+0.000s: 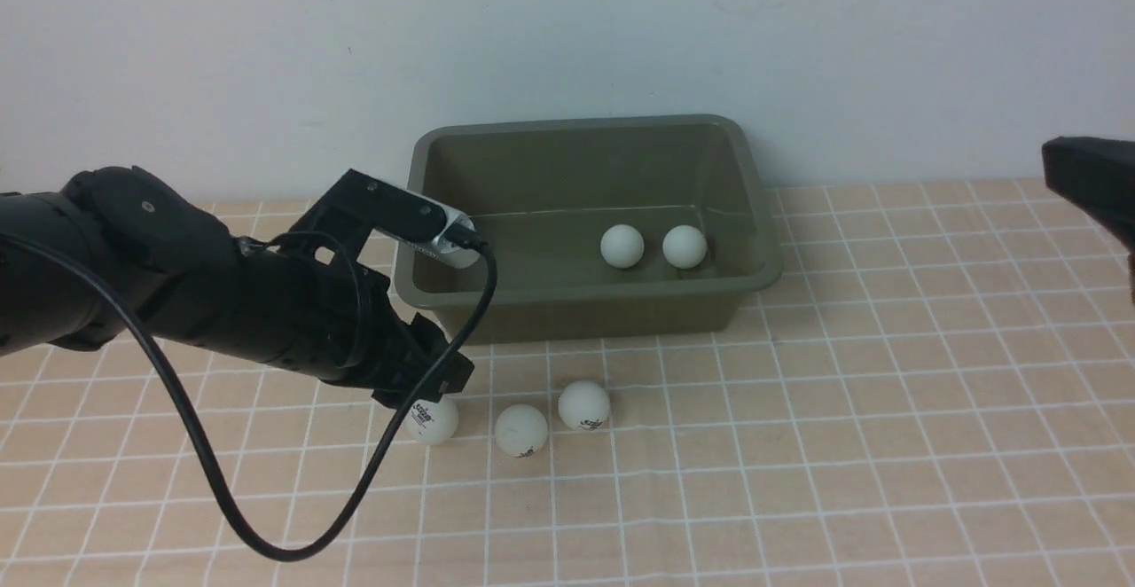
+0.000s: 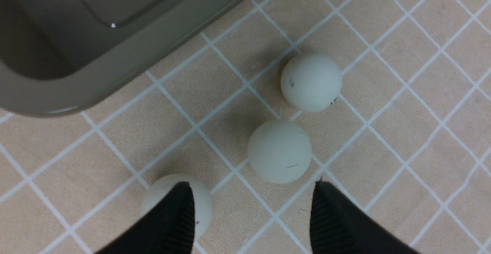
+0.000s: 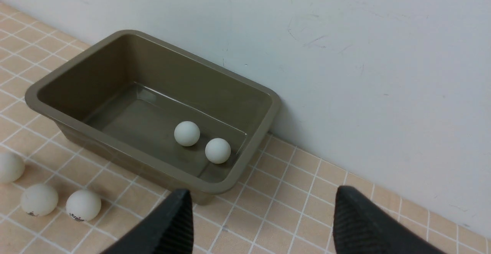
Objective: Put the table tennis balls into the box on the light coffee tablecloth.
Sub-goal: 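Reach for and grasp a ping pong ball on the table beside the basket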
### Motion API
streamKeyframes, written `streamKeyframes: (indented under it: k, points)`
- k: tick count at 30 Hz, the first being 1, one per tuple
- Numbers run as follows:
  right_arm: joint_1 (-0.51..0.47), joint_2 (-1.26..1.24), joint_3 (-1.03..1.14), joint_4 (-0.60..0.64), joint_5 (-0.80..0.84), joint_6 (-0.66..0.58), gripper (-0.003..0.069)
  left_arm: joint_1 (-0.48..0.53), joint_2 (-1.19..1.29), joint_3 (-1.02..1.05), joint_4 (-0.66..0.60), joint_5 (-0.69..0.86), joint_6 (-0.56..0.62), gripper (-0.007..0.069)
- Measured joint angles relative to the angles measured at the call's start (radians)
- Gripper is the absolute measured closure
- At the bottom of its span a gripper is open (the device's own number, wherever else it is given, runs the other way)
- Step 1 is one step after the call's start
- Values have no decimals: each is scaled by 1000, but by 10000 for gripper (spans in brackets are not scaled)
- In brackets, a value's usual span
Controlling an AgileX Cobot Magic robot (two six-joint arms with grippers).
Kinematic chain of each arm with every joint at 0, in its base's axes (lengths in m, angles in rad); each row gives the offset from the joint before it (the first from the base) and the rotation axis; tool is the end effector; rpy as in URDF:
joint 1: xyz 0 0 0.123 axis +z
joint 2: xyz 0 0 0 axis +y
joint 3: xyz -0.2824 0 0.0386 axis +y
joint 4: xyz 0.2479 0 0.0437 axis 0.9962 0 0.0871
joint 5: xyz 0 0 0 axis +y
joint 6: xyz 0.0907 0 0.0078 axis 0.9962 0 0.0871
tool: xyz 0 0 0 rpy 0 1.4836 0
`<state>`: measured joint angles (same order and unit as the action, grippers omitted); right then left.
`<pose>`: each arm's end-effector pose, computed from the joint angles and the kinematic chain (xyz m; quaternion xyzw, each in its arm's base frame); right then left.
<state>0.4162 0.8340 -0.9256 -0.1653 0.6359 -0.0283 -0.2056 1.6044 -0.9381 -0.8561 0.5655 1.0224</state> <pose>0.1529 0.0578 0.3847 -0.2162 0.8185 0.0262 0.5316 0.3025 -0.1008 0.2162 0.2708 0.8970 -0.1911 0.2924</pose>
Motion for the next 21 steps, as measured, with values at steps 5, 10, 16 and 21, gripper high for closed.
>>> streamKeyframes:
  k: [5,10,16,21]
  points:
    - [0,0,0,0,0,0,207,0,63,0,2,-3,-15,284]
    - [0,0,0,0,2,0,208,0,137,0,27,-35,-18,284]
    - [0,0,0,0,19,0,209,0,170,0,32,-112,-18,284]
    - [0,0,0,0,32,5,209,0,175,0,35,-168,-6,284]
